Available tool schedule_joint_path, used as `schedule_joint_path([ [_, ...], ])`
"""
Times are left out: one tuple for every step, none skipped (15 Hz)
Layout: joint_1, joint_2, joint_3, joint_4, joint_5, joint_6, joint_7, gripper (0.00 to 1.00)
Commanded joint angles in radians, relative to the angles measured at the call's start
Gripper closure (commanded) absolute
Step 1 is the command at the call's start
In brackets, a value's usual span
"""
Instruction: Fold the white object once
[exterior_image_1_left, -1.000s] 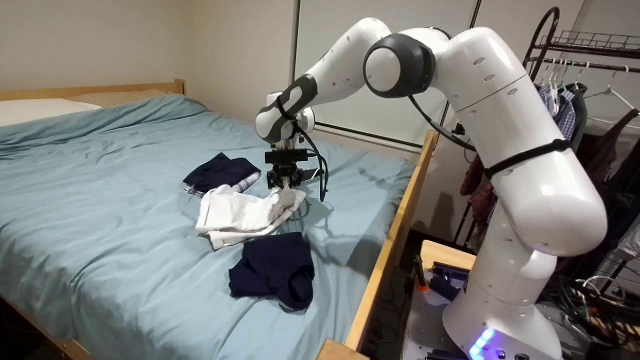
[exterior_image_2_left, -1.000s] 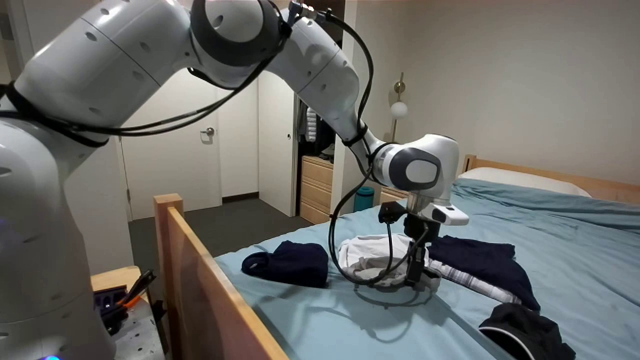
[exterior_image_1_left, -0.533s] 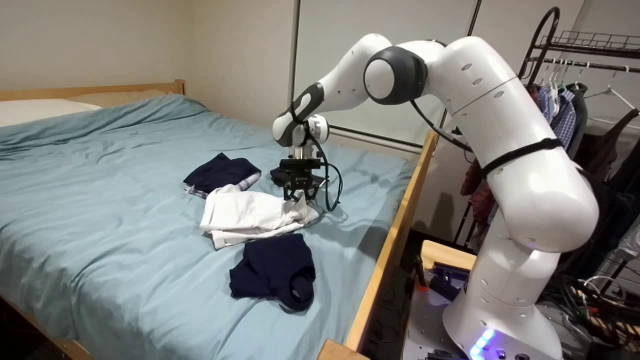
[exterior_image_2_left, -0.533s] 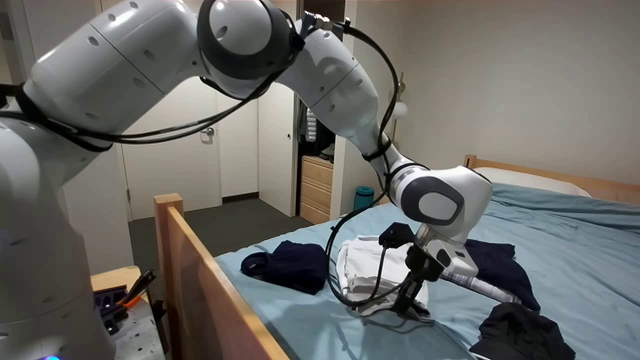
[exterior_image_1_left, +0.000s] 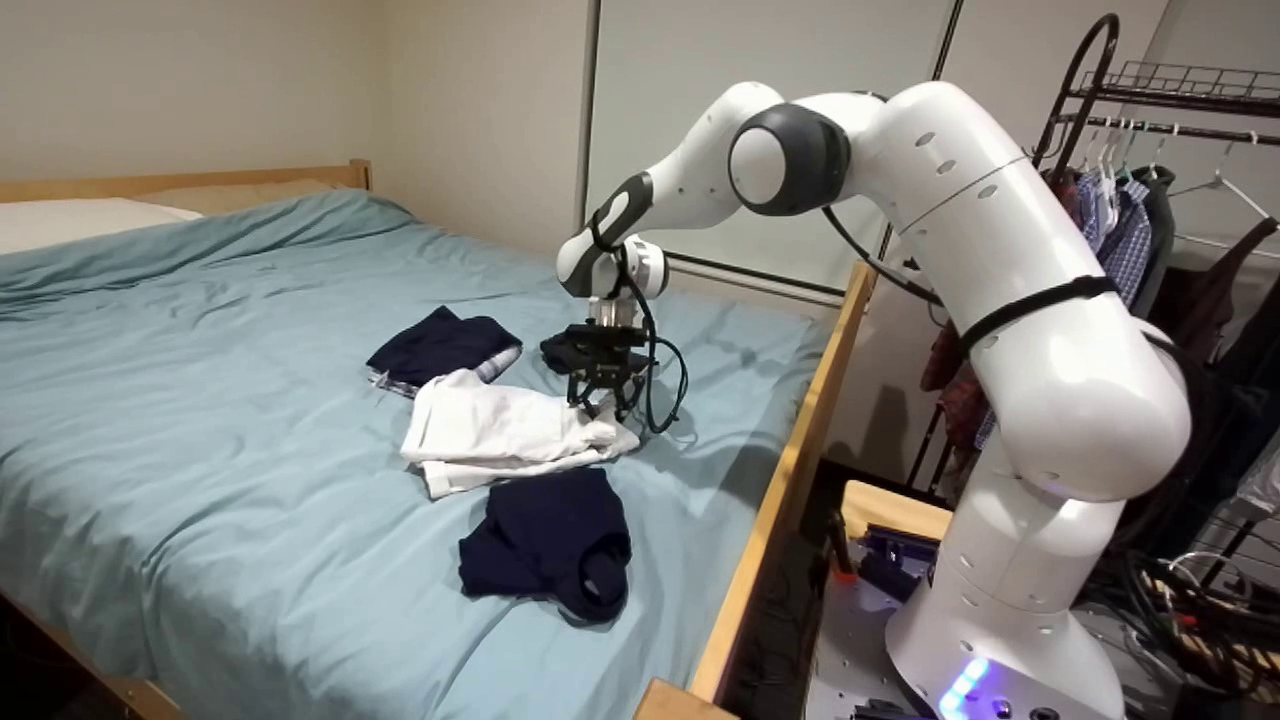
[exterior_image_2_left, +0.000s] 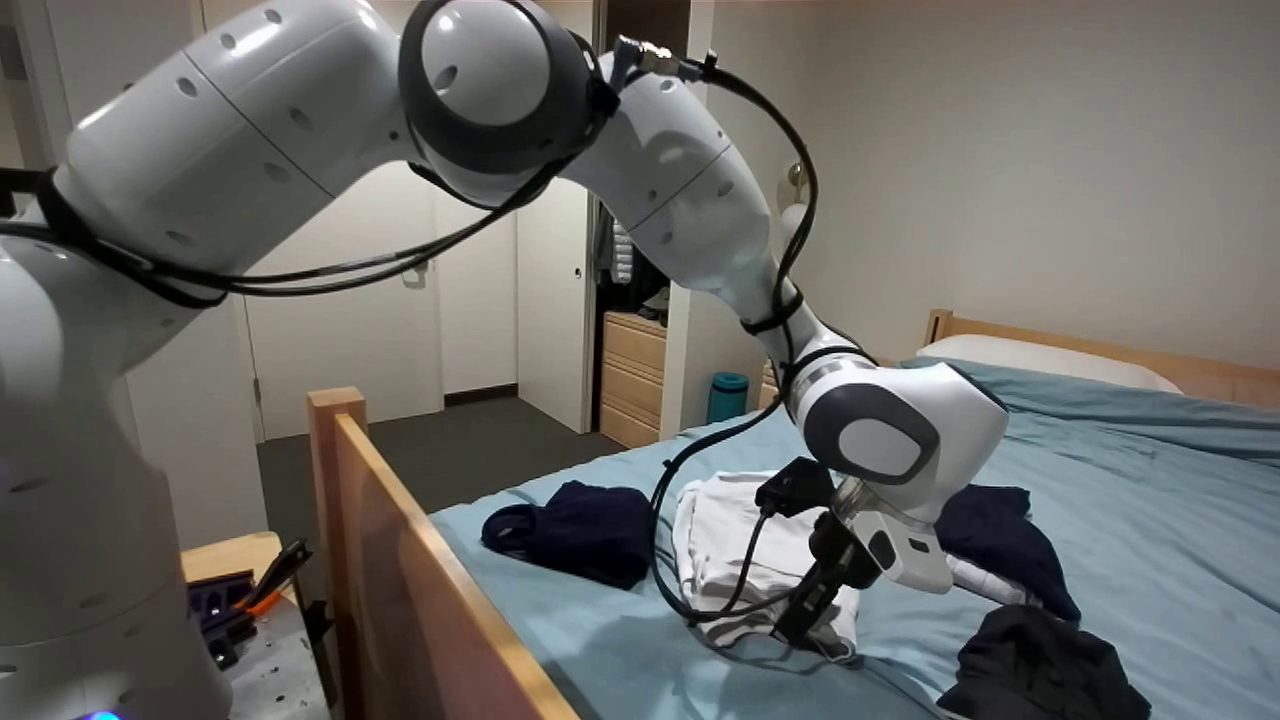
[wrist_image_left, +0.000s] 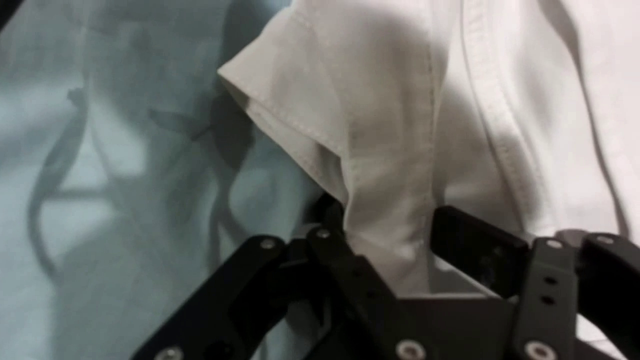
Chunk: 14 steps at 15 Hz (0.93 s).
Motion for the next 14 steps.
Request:
schedule_joint_path([
  [-0.015,-0.022,0.027,-0.013,0.035,0.020,-0.040,0.19],
  [-0.017,-0.015,0.030,0.000,0.034,0.014,-0.043,0.12],
  [-0.026,-0.006,0.040,0.015,0.042,0.005,-0.058,0.06],
  [-0.034,0.005,0.048,0.029,0.050,0.003,-0.073,0.02],
  [-0.047,0.014,0.060,0.038,0.069,0.006,-0.098,0.00],
  [-0.058,0.031,0.073,0.037,0.096,0.031,-0.125,0.00],
  [-0.066,0.037,0.079,0.041,0.117,0.041,-0.142,0.00],
  [-0.077,0.046,0.089,0.043,0.139,0.059,-0.170,0.00],
  [-0.091,0.059,0.102,0.051,0.161,0.075,-0.199,0.00],
  [-0.104,0.074,0.115,0.060,0.184,0.083,-0.224,0.00],
  [-0.114,0.084,0.125,0.065,0.202,0.087,-0.243,0.00],
  [-0.120,0.091,0.130,0.067,0.218,0.092,-0.263,0.00],
  [-0.120,0.094,0.130,0.068,0.225,0.096,-0.274,0.00],
  [-0.122,0.095,0.130,0.066,0.235,0.100,-0.284,0.00],
])
